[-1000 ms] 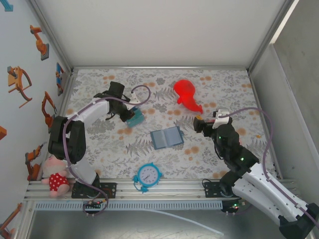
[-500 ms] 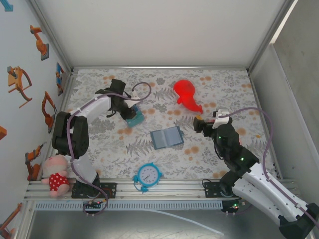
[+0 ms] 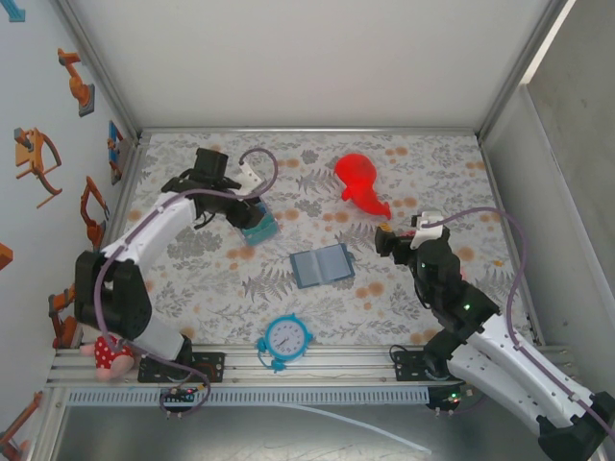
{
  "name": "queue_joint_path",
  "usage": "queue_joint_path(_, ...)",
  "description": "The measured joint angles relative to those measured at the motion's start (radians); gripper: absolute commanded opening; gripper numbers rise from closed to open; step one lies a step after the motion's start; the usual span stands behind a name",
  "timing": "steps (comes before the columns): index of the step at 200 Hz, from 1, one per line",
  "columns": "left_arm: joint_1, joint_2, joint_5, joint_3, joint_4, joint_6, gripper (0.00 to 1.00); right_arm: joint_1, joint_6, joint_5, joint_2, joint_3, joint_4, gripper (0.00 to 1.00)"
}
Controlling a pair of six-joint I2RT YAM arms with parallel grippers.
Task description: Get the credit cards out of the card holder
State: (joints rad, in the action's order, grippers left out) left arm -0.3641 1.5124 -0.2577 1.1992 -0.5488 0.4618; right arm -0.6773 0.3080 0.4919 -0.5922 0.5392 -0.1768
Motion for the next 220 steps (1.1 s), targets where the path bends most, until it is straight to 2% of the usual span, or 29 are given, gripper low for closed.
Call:
queue_joint_path(25, 0.0, -0.136, 0.06, -0.1, 0.075, -0.079, 0.99, 0.0, 0.0, 0.027, 0.01, -0.003, 0.001, 0.99)
queue_joint_path(32, 0.0, -0.173, 0.086, -0.133, 0.097, -0.107, 0.97, 0.0, 0.0, 0.037, 0.014, -0.006, 0.0, 0.99)
queue_joint_path(104, 0.0, -0.509, 0.439, -0.521, 0.362, -0.336, 0.97, 0.0, 0.0, 0.159, 0.055, -0.059, -0.017, 0.99)
queue_joint_path(163, 0.008, -0.619, 0.708, -0.726, 0.526, -0.438, 0.97, 0.028, -0.037, 0.253, 0.056, -0.166, 0.022, 0.99)
queue_joint_path(188, 0.031, -0.621, 0.764, -0.777, 0.593, -0.452, 0.97, 0.082, -0.08, 0.259, 0.055, -0.228, 0.098, 0.99)
queue_joint_path(220, 0.08, -0.605, 0.775, -0.842, 0.719, -0.454, 0.97, 0.205, -0.107, 0.215, 0.017, -0.277, 0.207, 1.0)
